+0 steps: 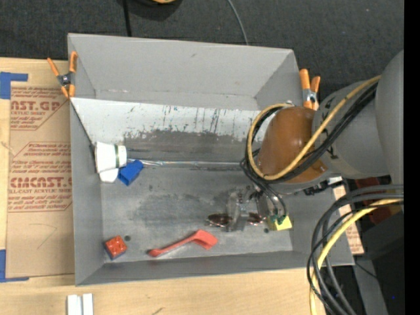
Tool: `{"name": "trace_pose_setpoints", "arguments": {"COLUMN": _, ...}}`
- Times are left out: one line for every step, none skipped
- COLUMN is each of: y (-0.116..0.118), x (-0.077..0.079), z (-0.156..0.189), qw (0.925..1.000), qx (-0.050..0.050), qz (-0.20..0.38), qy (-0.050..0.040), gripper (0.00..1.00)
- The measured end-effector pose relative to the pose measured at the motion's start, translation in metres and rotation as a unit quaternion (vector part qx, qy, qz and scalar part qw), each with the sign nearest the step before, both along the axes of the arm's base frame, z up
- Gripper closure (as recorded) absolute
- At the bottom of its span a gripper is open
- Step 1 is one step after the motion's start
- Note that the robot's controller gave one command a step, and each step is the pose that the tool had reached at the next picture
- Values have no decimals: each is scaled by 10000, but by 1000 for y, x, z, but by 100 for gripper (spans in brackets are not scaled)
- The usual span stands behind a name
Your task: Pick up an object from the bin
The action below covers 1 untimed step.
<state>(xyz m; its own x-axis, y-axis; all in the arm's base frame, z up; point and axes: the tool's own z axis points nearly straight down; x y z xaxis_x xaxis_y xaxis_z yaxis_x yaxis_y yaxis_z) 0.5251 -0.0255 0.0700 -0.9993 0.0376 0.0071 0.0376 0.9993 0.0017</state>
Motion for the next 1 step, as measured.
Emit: {"name": "trace_pose_setpoints", "arguments": {"y": 0, "x": -4, "z": 36, "qw": 10000, "qx": 2, "qz": 19, "qy": 56, "gripper": 100}}
